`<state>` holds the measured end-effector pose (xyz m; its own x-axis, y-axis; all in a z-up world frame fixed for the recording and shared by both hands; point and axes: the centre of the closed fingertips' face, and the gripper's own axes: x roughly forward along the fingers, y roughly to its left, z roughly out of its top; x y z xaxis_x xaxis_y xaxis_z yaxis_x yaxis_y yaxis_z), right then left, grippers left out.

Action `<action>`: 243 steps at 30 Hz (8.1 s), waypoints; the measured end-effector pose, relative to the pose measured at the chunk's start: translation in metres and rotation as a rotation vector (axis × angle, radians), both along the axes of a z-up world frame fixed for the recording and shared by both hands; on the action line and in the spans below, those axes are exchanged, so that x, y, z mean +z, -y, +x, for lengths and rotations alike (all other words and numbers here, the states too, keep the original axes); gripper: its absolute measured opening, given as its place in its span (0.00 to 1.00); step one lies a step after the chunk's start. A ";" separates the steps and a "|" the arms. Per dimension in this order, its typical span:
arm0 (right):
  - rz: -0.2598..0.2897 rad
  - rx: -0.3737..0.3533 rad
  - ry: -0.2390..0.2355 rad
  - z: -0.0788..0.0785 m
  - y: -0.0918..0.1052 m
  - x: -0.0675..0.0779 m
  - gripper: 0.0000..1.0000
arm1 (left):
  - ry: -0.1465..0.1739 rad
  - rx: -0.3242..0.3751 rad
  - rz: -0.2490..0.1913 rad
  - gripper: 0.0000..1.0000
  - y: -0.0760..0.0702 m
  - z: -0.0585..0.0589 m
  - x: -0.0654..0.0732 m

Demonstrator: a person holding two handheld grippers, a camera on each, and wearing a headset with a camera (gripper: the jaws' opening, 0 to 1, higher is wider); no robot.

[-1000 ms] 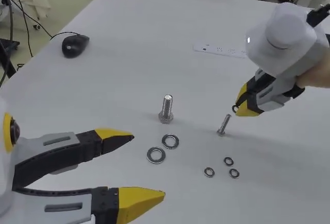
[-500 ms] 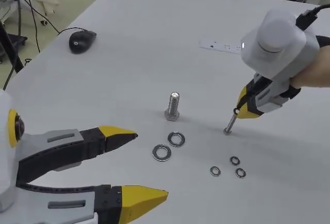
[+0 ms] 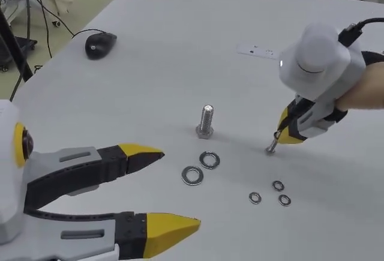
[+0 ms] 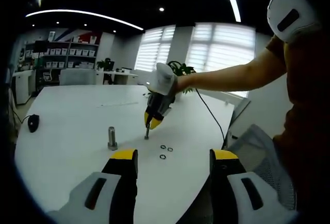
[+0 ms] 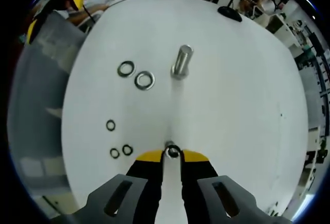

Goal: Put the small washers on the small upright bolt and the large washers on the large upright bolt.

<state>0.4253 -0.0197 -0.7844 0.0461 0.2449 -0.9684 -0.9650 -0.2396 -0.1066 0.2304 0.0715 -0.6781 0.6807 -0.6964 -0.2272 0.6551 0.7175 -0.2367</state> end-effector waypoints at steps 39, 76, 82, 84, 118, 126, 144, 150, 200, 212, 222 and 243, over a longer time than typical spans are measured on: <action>0.049 -0.017 -0.050 -0.033 0.019 -0.012 0.14 | 0.032 -0.007 0.019 0.55 0.006 -0.009 0.013; 0.026 -0.079 -0.098 -0.082 0.039 -0.041 0.17 | 0.041 -0.026 0.048 0.55 0.010 -0.012 0.014; 0.036 -0.082 -0.096 -0.082 0.038 -0.041 0.16 | 0.017 -0.028 0.086 0.55 0.006 -0.007 0.004; 0.038 -0.086 -0.097 -0.082 0.038 -0.041 0.16 | 0.017 -0.024 0.097 0.55 0.005 -0.005 0.003; 0.058 -0.071 -0.003 -0.030 0.021 0.027 0.12 | -0.008 -0.033 0.102 0.55 0.003 -0.001 -0.009; 0.051 -0.061 0.026 -0.010 0.011 0.035 0.12 | 0.001 -0.022 0.110 0.55 0.000 0.002 -0.004; 0.026 -0.027 0.025 0.001 0.000 0.024 0.12 | -0.013 -0.002 0.101 0.55 -0.004 0.003 -0.007; 0.007 -0.013 0.026 0.002 0.002 0.018 0.12 | -0.020 0.003 0.101 0.55 -0.004 0.003 -0.009; 0.009 -0.050 -0.009 -0.020 0.039 -0.020 0.16 | -0.010 -0.009 0.124 0.55 -0.001 -0.001 -0.003; 0.003 -0.048 -0.045 -0.051 0.047 -0.025 0.16 | 0.008 -0.011 0.133 0.55 0.006 -0.012 0.002; 0.010 -0.027 -0.072 -0.060 0.032 -0.036 0.18 | 0.022 -0.006 0.137 0.55 0.006 -0.013 0.007; 0.000 -0.029 -0.096 -0.060 0.025 -0.043 0.18 | 0.020 0.008 0.123 0.55 0.003 -0.007 0.006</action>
